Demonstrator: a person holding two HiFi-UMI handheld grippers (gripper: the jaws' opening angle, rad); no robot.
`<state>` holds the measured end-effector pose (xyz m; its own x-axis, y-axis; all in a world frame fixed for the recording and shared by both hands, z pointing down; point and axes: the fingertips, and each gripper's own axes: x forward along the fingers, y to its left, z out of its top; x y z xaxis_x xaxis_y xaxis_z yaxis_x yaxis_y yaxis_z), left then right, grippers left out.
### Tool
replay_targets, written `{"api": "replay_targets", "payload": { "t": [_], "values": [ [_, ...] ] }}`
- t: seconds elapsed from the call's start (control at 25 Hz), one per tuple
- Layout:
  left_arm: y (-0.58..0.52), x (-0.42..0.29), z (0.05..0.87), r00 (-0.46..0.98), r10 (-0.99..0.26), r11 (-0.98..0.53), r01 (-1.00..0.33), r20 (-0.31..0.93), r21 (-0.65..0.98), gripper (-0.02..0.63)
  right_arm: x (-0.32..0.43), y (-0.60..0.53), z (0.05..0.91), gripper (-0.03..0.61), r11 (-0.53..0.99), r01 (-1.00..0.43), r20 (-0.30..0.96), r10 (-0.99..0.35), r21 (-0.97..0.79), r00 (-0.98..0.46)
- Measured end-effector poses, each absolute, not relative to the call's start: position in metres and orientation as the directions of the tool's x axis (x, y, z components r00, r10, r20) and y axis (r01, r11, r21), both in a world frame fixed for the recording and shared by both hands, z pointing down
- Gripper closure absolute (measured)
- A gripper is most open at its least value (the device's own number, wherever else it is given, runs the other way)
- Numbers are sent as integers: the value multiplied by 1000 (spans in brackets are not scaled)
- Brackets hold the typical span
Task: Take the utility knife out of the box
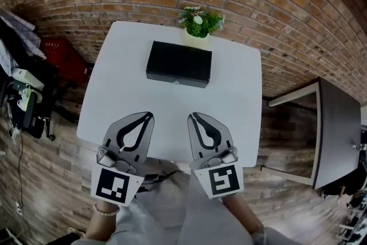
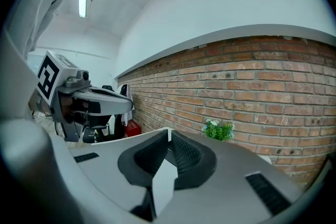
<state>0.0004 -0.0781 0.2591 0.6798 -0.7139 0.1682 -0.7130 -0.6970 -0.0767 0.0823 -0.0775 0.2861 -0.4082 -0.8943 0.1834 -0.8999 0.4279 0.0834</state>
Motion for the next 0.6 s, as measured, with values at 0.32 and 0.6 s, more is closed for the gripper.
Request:
{"api": "replay_targets", "payload": {
  "t": [0.32, 0.6],
  "values": [
    [-95, -2, 275, 691, -686, -726, -671, 226, -152, 595, 81, -103, 311, 529, 426, -903, 229, -886, 57, -404],
    [-118, -11, 297, 687, -676, -734, -660, 268, -160, 595, 77, -130, 354, 529, 431, -901, 312, -864, 54, -394]
  ]
}}
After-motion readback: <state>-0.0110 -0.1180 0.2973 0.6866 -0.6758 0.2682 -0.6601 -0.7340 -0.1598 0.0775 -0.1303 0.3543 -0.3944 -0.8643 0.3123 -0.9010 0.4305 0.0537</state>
